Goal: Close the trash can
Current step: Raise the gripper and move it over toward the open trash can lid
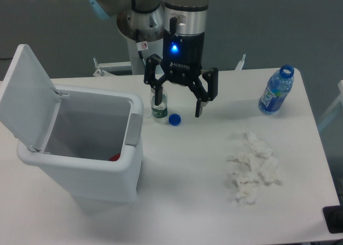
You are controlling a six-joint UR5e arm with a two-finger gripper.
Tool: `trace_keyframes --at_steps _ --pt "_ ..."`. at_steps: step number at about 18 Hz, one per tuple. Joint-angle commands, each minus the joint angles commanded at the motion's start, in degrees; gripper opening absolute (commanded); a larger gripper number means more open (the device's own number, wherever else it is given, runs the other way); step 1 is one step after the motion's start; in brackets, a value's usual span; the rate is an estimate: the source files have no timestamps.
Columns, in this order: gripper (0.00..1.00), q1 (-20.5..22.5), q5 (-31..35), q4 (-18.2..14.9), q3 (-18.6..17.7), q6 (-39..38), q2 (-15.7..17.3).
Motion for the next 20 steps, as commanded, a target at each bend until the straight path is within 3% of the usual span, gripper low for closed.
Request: trace_keyframes --at_steps 9,14,17,20 --pt "1.00 -4.1 -0.8 -0.3 -0.7 -1.1 6.1" --pt "1.00 -5.6 -0.8 -1.6 -2.0 -16.0 10.7" --pt "1.00 -10.0 -0.8 -1.8 -2.5 -17.3 12.9" --pt "1.00 -11.2 -1.7 -2.4 -4.0 -18.5 16.6"
